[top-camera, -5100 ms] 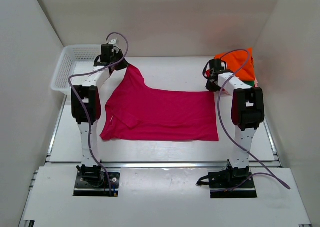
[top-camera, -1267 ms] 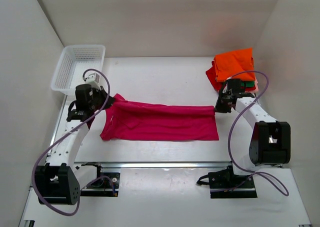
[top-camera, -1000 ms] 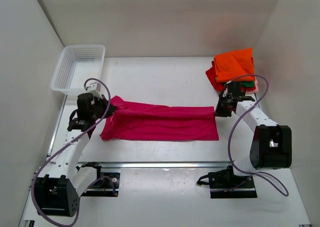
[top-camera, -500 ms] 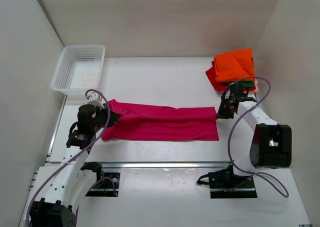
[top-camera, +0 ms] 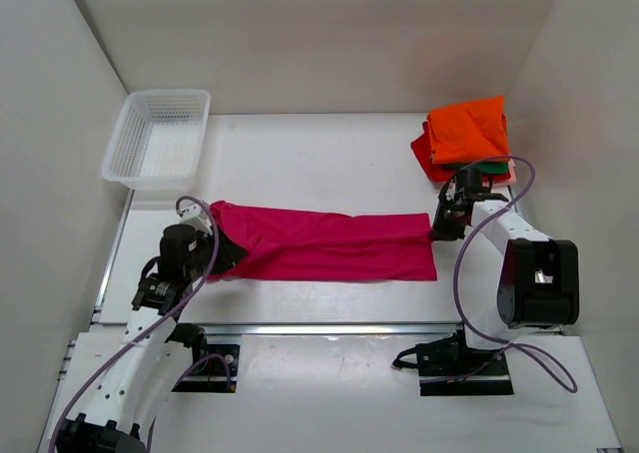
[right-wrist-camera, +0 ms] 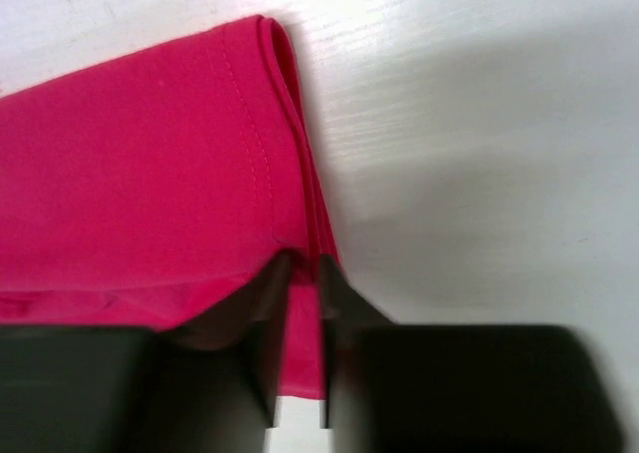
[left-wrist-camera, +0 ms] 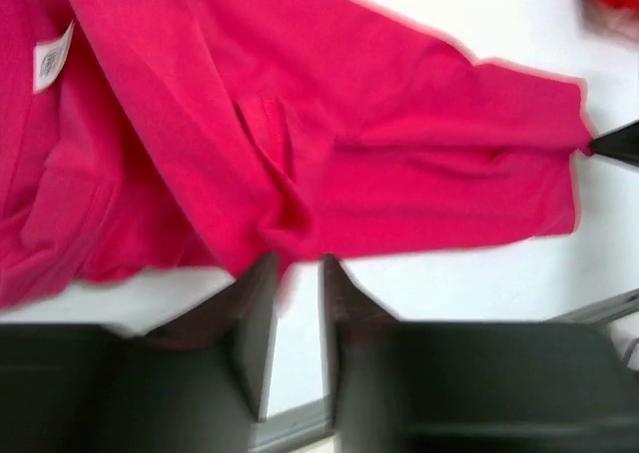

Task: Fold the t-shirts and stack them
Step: Fold the other side of the tshirt into a rectangle, then rotate the tshirt 90 degrees

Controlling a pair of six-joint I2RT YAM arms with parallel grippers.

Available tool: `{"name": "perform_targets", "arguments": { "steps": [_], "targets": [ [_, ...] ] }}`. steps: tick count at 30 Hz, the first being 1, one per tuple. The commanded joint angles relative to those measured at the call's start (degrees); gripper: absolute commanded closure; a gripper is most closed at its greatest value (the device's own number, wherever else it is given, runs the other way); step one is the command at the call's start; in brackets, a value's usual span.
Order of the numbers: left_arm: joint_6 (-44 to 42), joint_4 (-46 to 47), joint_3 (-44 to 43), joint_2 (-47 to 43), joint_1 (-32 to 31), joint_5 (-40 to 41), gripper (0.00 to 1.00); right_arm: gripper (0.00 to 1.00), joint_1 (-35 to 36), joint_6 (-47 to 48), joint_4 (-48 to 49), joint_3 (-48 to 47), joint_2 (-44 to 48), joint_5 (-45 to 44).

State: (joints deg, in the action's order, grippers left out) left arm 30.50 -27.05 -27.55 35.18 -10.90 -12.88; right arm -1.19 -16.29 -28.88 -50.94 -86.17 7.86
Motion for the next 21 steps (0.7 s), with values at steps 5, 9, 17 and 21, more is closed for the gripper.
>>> {"name": "perform_targets", "arguments": {
  "steps": [5,9,17,21],
  "targets": [
    [0.2,-3.1,-5.1,-1.7,0.7,7.9,0.52,0.58,2.1,2.2,-1.0,-2.8,1.8,-3.9],
    [0.0,5.3,-6.5,4.3,0.8,6.0,0.66,0.59,5.9,4.2,-0.2,-5.7,4.0,-6.4],
    [2.2,20.1,-5.1,25.3,-1.9,5.2,0.73,0.7,10.5,5.1,6.5,-7.9,-4.1,0.5],
    [2.4,20.5,-6.6,37.6,-4.5,8.1,0.73,0.68,11.4,5.3,3.9,-8.5,-10.3,0.3]
  ]
}}
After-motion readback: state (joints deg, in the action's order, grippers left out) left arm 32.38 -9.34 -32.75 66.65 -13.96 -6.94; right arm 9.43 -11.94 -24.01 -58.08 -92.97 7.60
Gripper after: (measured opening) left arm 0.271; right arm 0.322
